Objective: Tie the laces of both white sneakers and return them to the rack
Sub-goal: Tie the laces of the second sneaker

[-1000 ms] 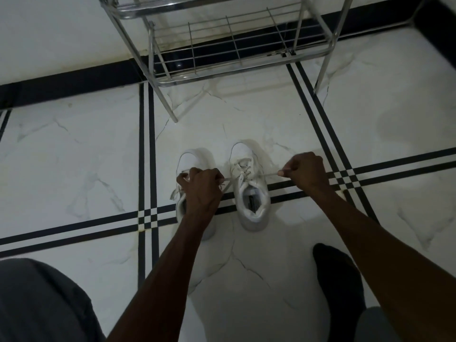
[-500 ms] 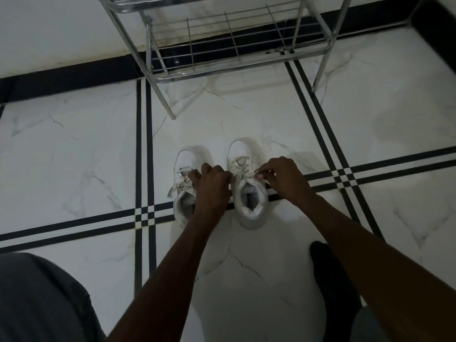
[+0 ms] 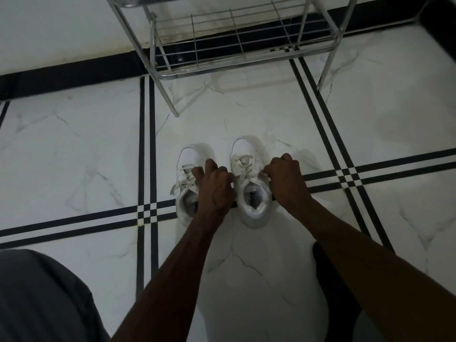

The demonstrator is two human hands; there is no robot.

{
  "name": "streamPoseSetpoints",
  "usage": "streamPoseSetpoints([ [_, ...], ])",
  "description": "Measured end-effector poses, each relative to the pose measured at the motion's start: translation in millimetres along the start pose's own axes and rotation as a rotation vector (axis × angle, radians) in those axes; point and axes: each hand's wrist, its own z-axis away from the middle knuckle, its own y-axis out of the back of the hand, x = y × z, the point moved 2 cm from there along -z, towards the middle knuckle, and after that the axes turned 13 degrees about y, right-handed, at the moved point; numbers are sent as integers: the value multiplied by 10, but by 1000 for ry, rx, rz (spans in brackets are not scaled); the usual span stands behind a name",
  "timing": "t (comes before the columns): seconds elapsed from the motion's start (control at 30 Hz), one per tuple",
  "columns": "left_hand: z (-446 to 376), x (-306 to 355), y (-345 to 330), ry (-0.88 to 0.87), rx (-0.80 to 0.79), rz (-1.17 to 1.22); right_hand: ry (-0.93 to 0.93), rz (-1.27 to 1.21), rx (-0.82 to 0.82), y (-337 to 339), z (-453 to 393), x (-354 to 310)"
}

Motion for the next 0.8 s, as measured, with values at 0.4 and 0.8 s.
streamPoseSetpoints([
  [0.4,322,-832,174,533,155,412,-336,-1116,-522,63,140,163],
  [0.8,625,-1105,-43,612,-271,978,-266,-815,-253,-157,-63,-409],
])
